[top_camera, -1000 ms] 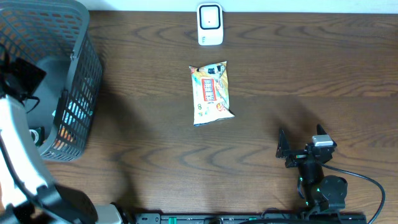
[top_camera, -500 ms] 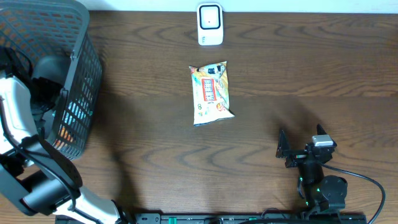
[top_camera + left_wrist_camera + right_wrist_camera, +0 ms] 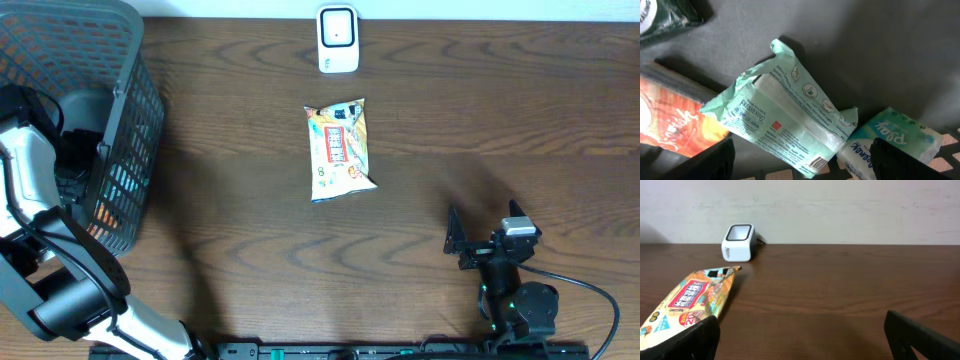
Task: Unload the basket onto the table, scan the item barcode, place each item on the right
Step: 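Reach into the basket and grasp the mint-green wipes pack, then carry the green pack to the scanner and hold it beneath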
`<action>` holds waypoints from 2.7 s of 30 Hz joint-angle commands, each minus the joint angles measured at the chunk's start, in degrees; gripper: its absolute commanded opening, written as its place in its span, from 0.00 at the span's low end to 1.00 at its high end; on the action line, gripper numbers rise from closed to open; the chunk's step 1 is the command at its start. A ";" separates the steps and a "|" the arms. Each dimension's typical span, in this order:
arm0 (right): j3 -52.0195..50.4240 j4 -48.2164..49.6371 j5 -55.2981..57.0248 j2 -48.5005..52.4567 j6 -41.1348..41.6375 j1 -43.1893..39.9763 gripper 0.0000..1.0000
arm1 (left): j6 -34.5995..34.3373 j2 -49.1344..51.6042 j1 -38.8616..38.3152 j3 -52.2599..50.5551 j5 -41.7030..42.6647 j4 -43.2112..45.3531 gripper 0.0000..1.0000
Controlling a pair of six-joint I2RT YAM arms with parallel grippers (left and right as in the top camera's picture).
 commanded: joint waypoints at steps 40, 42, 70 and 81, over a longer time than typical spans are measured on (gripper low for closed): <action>-0.04 -0.26 0.48 0.00 0.39 -0.39 0.99 | 2.34 3.82 -0.59 -10.69 -3.39 17.09 0.38; -0.04 -0.26 0.48 0.00 0.39 -0.39 0.99 | 3.28 3.67 -0.57 -10.62 -3.39 17.55 0.27; -0.04 -0.26 0.48 0.00 0.39 -0.39 0.99 | -5.16 -41.31 -3.80 -6.05 4.85 26.88 0.08; -0.04 -0.26 0.48 0.00 0.39 -0.39 0.99 | 0.55 -33.24 -34.47 -6.19 9.25 30.21 0.08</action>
